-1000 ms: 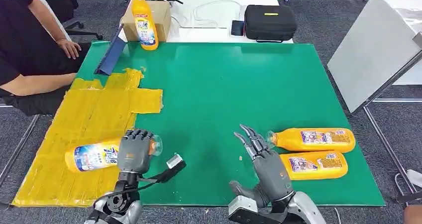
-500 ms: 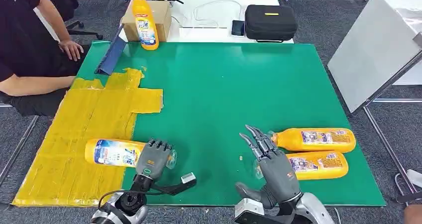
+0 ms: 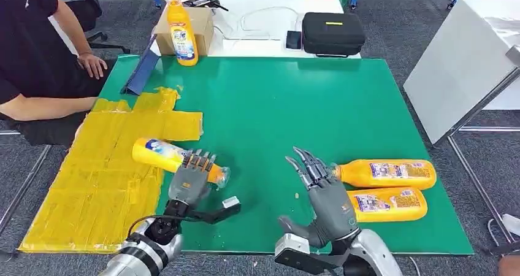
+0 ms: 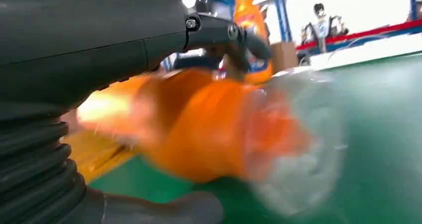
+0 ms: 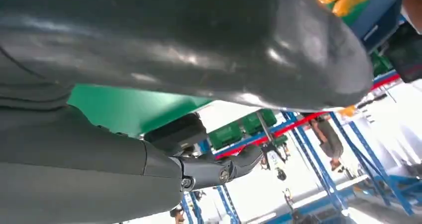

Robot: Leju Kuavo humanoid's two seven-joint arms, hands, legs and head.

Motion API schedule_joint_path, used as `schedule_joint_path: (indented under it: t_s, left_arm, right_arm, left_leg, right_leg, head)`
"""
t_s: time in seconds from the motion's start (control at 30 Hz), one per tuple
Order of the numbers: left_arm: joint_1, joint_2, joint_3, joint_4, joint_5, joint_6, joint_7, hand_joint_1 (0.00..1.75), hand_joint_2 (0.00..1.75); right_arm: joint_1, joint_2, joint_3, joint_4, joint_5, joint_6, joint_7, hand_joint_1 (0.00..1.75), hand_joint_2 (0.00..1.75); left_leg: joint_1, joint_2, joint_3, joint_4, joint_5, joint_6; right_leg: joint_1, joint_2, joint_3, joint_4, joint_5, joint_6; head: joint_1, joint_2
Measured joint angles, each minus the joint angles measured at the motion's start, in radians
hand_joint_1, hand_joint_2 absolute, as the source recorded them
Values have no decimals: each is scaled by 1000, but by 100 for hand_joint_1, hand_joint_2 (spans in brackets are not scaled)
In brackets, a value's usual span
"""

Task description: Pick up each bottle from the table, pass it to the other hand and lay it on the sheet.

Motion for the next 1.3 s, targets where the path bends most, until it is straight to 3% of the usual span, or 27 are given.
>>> schedule_joint_path:
  t_s: [0.23,0.43,0.47,0.57,0.7,1.2,1.3]
  left_arm:
    - [67,2,118,-87,86,-55,-136,0,0]
    - [149,-5,255,-269,574,-265,-411,0,0]
    - [172,-10,286,-320,719,-343,-474,0,0]
    - [243,-26,370,-445,991,-518,-546,0,0]
    - [324,-60,438,-591,1208,-687,-549,0,0]
    - [344,-114,440,-726,1293,-696,-511,0,0]
    - [337,-128,406,-742,1338,-683,-500,0,0]
  right_arm:
    - [-14,25,23,30,35,-30,-7,0,0]
    - [-7,44,30,45,78,-55,-20,0,0]
    - [-1,44,30,48,93,-68,-30,0,175]
    - [15,45,31,51,110,-101,-55,0,175]
    - [43,42,26,51,113,-113,-60,0,175]
    - [120,-15,-32,2,78,-125,-65,0,175]
    - [190,-60,-68,-44,68,-135,-40,0,175]
  left_leg:
    - [0,0,1,0,0,1]
    - [0,1,1,0,-2,-1]
    - [0,1,1,0,-2,-1]
    - [0,2,-1,0,-2,-1]
    - [0,2,-6,1,-1,0]
    - [-1,3,-12,1,-1,1]
    - [-1,3,-14,1,-2,1]
  right_leg:
    - [-1,0,1,0,-1,1]
    - [-1,0,0,0,-3,0]
    - [-1,1,-1,0,-3,0]
    - [-1,1,-4,0,-2,0]
    - [-1,1,-9,0,-2,0]
    - [-2,1,-16,0,-1,1]
    - [-2,2,-15,0,-1,2]
  head:
    - [0,0]
    - [0,0]
    - [0,0]
    - [0,0]
    - [0,0]
    - [0,0]
    - [0,0]
